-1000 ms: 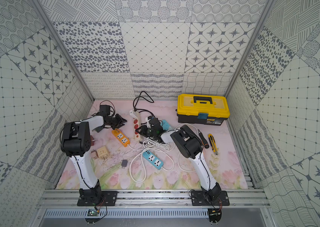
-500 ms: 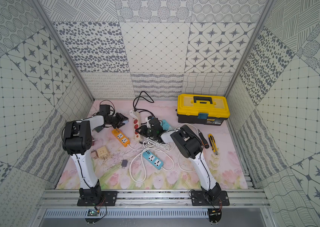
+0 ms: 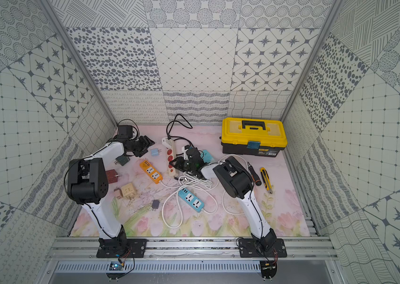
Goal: Pull the plug off the socket
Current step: Place the plug at the center of the board, then remove the plug from the socket.
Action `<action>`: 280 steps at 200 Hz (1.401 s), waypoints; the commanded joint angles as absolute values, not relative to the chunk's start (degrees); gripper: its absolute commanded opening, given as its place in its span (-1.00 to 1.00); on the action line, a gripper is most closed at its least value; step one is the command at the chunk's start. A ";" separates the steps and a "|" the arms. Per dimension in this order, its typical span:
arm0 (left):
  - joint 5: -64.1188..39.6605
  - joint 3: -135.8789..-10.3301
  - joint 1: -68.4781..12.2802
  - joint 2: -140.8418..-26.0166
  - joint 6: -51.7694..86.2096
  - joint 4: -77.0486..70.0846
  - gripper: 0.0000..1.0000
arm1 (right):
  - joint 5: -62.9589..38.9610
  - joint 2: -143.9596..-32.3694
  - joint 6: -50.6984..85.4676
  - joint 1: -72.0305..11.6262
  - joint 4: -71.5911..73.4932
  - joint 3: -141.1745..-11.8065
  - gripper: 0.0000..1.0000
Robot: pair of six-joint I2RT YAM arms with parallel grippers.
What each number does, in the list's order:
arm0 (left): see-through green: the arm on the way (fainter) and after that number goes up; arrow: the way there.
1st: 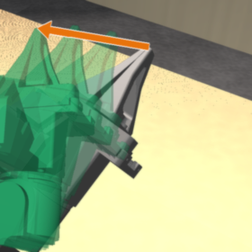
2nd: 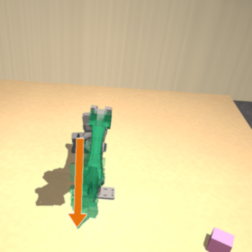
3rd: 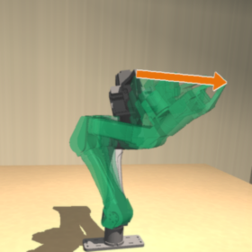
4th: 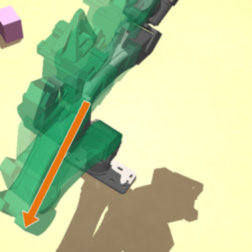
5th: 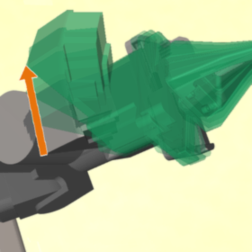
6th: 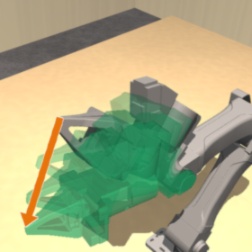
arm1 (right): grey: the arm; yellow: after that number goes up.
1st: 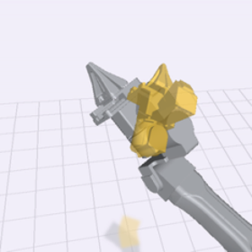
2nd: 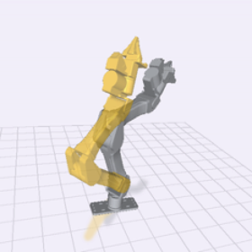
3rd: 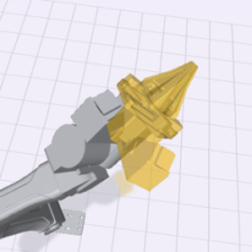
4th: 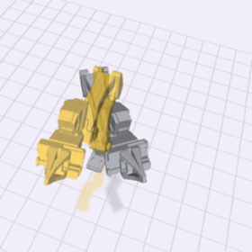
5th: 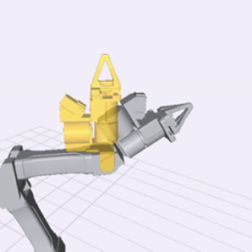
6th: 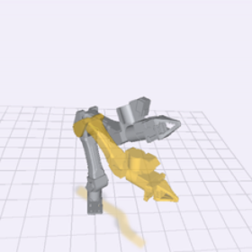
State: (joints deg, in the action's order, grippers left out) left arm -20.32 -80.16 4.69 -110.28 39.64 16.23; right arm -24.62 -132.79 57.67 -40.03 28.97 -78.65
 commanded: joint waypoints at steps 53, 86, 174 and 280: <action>-11.66 -91.19 -3.31 -110.60 27.41 29.86 0.36 | -24.79 -133.70 56.91 -41.05 20.66 -78.35 -1.00; -10.70 -94.26 -4.01 -112.93 26.85 32.05 0.27 | -24.77 -133.46 56.38 -41.23 20.30 -78.31 -1.00; -19.78 -98.94 -4.36 -121.62 31.57 31.46 0.05 | -25.49 -134.35 55.11 -42.01 19.97 -79.28 -1.00; -18.47 -98.69 -4.36 -120.59 32.43 30.92 -1.00 | -21.70 -134.23 57.74 -41.85 18.07 -77.97 -1.00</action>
